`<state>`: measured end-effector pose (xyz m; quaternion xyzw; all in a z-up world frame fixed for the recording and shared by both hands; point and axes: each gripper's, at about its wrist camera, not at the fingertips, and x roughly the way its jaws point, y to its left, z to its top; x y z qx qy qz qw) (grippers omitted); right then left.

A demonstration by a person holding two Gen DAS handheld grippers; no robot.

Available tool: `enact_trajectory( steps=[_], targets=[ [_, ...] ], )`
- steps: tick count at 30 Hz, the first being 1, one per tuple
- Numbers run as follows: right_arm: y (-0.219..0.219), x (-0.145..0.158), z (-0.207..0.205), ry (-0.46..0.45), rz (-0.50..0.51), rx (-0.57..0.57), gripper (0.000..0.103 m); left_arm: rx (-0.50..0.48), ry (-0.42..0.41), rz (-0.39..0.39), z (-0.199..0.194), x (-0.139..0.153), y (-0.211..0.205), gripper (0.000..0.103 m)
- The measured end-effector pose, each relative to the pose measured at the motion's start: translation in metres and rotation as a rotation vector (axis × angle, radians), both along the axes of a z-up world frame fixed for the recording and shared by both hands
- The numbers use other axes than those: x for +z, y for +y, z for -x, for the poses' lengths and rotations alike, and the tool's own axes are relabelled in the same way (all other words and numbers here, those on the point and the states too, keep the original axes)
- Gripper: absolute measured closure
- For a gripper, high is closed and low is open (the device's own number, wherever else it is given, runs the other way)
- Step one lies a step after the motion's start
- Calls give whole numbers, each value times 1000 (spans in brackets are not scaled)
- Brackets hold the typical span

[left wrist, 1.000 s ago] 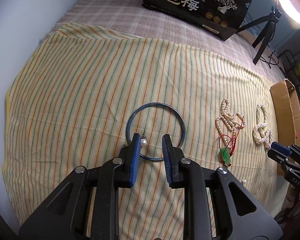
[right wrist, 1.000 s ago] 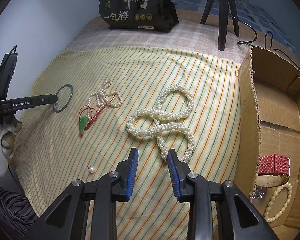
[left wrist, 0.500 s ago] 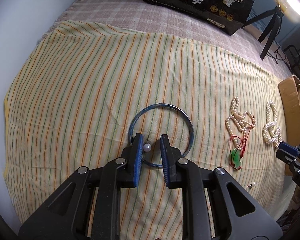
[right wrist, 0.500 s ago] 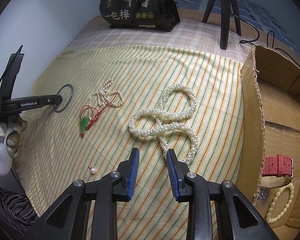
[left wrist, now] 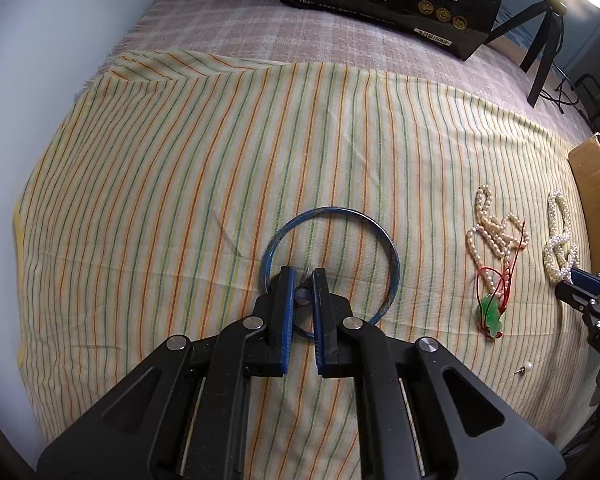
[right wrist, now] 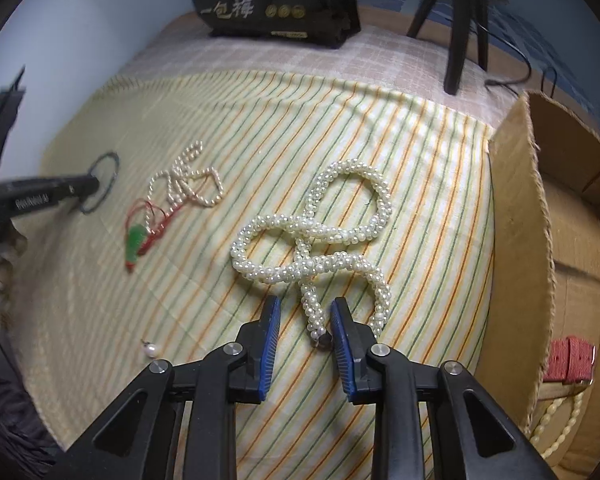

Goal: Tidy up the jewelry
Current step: 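Grasp the pearl earring with the left tool while the right tool grasps the pearl strand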

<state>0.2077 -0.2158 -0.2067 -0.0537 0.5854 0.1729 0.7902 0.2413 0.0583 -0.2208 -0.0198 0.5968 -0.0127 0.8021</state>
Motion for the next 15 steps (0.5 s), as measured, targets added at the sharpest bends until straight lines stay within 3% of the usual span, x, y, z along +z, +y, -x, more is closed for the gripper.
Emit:
enact_trajectory(
  steps=[2,7,15],
  targets=[
    [3,1,0,-21,30,18,97,2,-2,4,0,0,-1,97],
    [-5,9,0,-27,-14,-5,97,18,-14,32,2,5,3,97],
    [-16,53,9,-119,-85,-25,97,43,-89,127,8,48,13,97]
  ],
)
